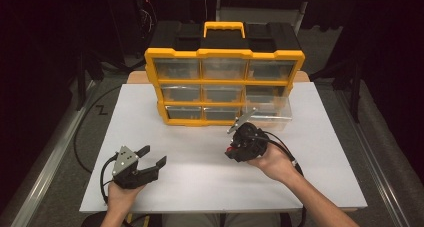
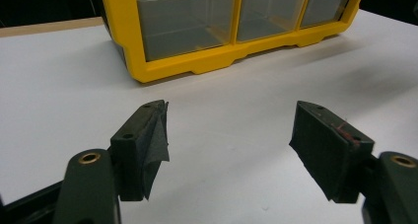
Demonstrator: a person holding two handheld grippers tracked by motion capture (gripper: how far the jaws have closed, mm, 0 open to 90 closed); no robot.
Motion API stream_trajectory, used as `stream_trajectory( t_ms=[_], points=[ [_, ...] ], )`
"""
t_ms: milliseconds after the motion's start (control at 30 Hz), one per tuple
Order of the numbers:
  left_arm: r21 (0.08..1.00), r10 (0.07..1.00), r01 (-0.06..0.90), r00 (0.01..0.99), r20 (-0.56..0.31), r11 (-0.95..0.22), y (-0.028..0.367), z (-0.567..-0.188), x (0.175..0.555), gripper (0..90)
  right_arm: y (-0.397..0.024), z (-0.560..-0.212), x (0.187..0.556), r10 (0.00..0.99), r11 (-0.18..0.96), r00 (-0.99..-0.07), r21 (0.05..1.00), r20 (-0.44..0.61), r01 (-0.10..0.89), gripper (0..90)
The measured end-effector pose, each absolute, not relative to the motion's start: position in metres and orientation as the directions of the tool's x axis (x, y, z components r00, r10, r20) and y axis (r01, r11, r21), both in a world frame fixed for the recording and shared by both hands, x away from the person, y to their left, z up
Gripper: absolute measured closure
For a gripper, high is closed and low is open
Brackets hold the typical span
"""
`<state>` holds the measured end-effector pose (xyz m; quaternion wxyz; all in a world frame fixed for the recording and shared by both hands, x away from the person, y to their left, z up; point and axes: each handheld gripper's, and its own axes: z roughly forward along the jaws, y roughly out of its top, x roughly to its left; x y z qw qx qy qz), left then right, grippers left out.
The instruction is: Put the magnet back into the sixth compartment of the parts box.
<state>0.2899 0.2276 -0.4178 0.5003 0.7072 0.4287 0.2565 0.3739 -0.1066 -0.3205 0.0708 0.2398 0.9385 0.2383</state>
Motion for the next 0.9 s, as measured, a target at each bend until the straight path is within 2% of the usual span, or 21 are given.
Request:
stream_trajectory(
  t_ms=[900],
  points=[
    [0.928,0.863,0.348,0.502,-0.063,-0.135,0.227,-0.418,0.290,30.1,-0.113,-0.282,0.372,0.473,0.752,-0.881,0.529,-0.018,0.393,65.0]
  ],
)
